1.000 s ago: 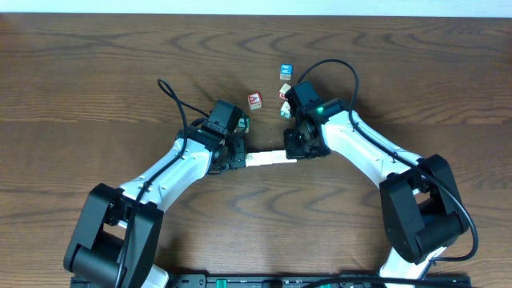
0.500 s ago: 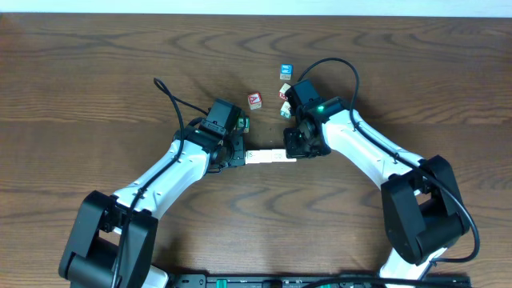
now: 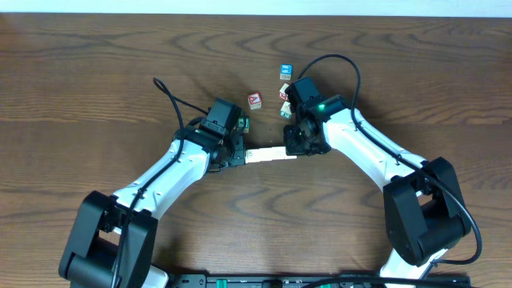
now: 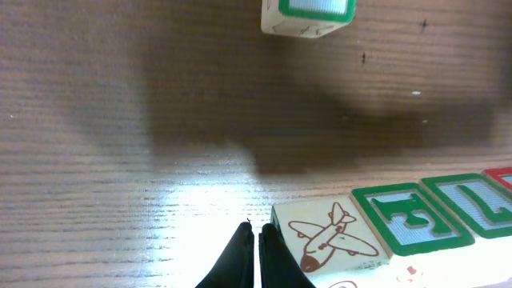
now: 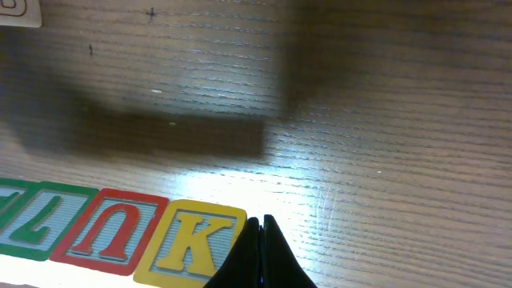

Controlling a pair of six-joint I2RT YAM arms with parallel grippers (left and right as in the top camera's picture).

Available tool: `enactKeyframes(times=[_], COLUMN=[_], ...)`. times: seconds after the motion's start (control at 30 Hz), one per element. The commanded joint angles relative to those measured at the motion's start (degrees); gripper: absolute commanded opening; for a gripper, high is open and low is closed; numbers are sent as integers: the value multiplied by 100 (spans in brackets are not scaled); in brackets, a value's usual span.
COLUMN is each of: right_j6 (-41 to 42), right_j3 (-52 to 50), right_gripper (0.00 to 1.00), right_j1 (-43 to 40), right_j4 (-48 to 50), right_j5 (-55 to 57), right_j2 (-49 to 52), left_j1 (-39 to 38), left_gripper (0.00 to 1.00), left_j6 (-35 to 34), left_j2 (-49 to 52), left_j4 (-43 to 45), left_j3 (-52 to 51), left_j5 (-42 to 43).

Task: Lift 5 blocks

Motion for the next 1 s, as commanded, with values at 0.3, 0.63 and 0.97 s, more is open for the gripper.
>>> enactKeyframes(times=[0.3,0.63,0.97], right_j6=[42,42,42], right_j3=[339,420,444], right_gripper=[1,1,1], right_j1=[452,452,452], right_j4=[13,-39,-55], right_j5=[-1709,-1709,-1711], right_j2=[-219,-219,-221], left_j1=[-323,-337,-415], left_gripper=[7,7,7], left_j6=[-205,-225,-247], left_j2=[-238,-240,-243], left_j4=[293,269,273], left_j3=[564,564,570], left_j5=[1150,1152,1150])
